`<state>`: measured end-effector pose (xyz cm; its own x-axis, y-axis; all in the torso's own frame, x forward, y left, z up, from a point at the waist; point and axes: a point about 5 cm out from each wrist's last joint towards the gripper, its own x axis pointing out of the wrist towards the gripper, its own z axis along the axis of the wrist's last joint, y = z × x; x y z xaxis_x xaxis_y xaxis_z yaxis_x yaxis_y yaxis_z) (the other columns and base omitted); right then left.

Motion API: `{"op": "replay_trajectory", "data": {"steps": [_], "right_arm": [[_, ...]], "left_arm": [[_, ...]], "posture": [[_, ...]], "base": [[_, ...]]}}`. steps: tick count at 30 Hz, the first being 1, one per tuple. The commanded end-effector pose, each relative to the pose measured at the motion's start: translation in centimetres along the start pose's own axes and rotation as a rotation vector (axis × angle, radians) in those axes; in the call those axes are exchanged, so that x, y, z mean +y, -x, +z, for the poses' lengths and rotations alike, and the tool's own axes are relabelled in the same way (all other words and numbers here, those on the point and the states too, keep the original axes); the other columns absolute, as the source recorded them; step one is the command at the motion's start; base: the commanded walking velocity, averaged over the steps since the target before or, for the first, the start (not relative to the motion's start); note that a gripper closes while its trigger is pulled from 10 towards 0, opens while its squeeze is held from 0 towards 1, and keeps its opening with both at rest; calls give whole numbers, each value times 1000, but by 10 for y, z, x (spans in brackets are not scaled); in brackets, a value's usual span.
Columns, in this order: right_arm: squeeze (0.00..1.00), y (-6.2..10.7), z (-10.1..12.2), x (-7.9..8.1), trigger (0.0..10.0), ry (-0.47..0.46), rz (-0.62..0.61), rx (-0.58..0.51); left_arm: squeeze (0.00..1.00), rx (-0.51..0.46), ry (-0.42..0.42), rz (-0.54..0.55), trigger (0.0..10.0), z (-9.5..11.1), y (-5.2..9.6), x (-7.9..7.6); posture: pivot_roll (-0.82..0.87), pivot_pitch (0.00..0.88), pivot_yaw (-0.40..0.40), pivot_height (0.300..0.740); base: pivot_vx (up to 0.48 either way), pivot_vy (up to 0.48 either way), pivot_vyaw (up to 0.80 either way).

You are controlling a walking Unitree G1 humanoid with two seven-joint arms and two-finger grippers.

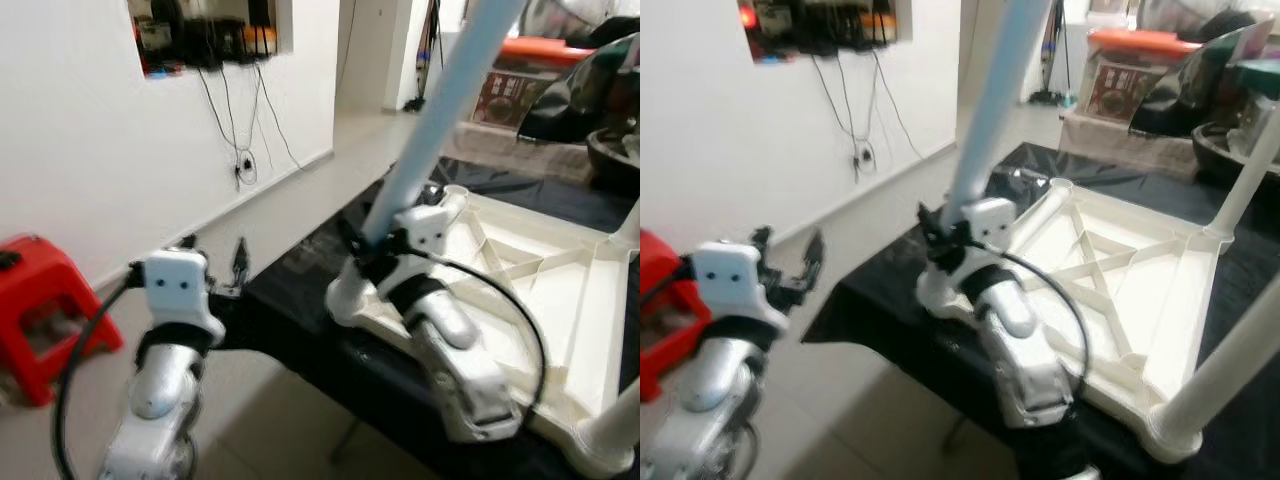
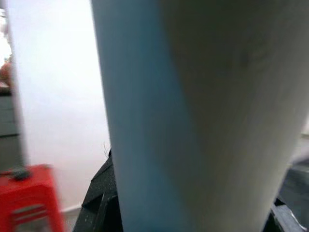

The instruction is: Building children table

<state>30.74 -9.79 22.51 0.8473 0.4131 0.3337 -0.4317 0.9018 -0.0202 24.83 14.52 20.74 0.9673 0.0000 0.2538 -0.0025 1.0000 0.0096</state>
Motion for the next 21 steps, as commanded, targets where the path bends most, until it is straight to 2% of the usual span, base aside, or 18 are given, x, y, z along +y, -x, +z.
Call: {"op": "replay_trajectory", "data": {"steps": [1, 7, 15, 21], "right_arm": [[0, 2, 1, -6, 10000, 10, -24, -6], [0, 0, 3, -8, 10000, 9, -47, -17], [0, -1, 5, -11, 10000, 6, -69, -28], [0, -2, 6, -9, 10000, -2, -56, -41]], "left_arm": [[0, 4, 4, -24, 10000, 0, -2, -5], [0, -5, 15, -41, 10000, 2, -3, -8], [0, -16, 11, -48, 10000, 5, -4, -8], [0, -23, 12, -49, 10000, 6, -6, -9]], "posture": [[62, 0, -41, 740], [63, 0, -41, 740], [64, 0, -40, 740], [65, 0, -39, 740]], "base": [[0, 0, 0], [0, 0, 0], [0, 0, -711], [0, 0, 0]]}}
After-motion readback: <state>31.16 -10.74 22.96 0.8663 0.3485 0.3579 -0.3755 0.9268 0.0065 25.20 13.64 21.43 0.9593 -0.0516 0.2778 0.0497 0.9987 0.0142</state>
